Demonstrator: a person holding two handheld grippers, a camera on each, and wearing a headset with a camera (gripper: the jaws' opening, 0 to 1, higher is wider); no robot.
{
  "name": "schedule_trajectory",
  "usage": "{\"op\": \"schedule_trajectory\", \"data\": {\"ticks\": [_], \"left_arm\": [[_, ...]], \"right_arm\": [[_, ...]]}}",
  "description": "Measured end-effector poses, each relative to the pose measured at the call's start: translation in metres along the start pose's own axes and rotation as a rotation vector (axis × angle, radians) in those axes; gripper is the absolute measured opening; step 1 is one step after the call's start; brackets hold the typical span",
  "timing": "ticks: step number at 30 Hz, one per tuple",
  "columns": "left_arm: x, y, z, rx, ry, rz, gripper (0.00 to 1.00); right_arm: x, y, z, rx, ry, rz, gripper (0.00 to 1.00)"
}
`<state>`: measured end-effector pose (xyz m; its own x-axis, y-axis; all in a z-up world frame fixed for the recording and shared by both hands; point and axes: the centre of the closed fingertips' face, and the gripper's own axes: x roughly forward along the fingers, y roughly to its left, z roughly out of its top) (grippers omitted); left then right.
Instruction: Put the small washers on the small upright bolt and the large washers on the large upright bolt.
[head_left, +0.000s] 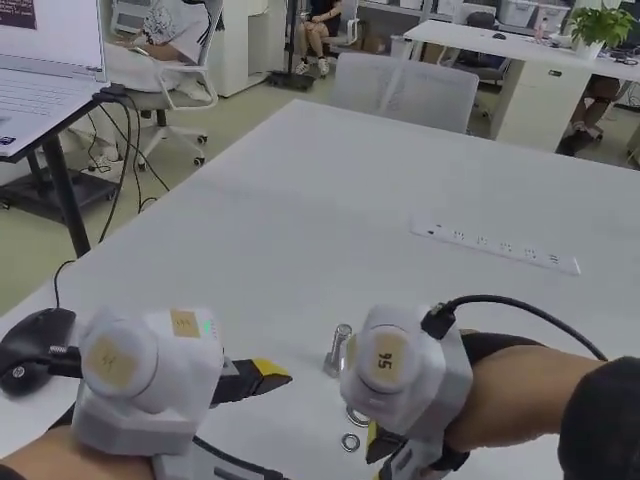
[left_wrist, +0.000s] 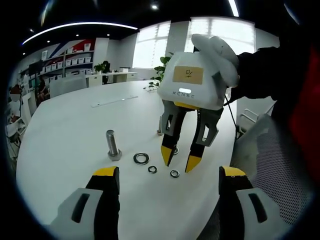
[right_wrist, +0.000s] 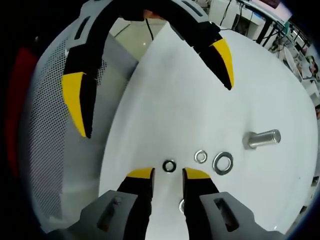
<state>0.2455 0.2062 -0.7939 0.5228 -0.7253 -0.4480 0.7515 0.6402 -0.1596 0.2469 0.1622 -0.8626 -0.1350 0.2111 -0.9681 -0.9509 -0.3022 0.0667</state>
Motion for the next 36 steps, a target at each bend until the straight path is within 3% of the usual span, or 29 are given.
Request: {"op": "schedule_trajectory", "data": {"ticks": [21,36], "left_arm": [[-0.003,-0.001,0.001,0.000,-0.005,0.001,0.81],[-0.003,0.000,0.001,-0.001,-0.013,0.006,0.81]], "right_arm": [[0.013,-0.001,-0.002,-0.012,0.016,-0.016,0.20],[0.015,-0.003,-0.002,-0.081,0.033,-0.072,0.17]]}}
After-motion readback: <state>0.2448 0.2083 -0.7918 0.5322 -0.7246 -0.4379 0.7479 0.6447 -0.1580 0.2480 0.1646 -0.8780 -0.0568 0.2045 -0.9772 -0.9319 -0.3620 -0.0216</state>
